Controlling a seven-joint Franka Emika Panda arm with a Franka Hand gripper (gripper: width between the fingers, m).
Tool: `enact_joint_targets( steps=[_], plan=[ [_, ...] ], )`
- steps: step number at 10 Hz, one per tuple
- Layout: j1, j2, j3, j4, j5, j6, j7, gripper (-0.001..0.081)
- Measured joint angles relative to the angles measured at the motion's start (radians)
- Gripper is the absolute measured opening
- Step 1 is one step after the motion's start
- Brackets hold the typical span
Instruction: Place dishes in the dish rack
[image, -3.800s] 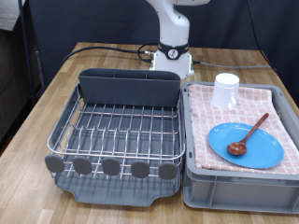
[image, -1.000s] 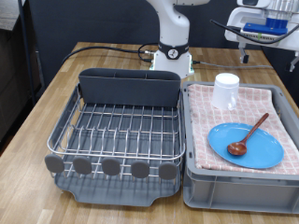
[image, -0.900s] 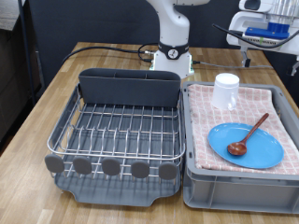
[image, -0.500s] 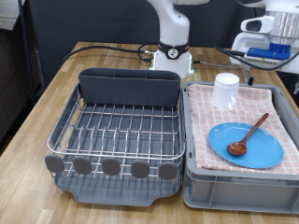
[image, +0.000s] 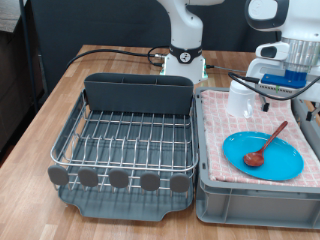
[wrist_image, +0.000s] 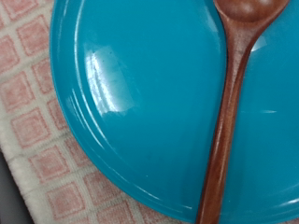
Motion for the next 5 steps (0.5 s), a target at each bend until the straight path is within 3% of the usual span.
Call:
enact_joint_targets(
  steps=[5],
  plan=[
    [0.017, 0.093, -0.025, 0.023, -0.067, 0.007, 0.052, 0.0802]
  ],
)
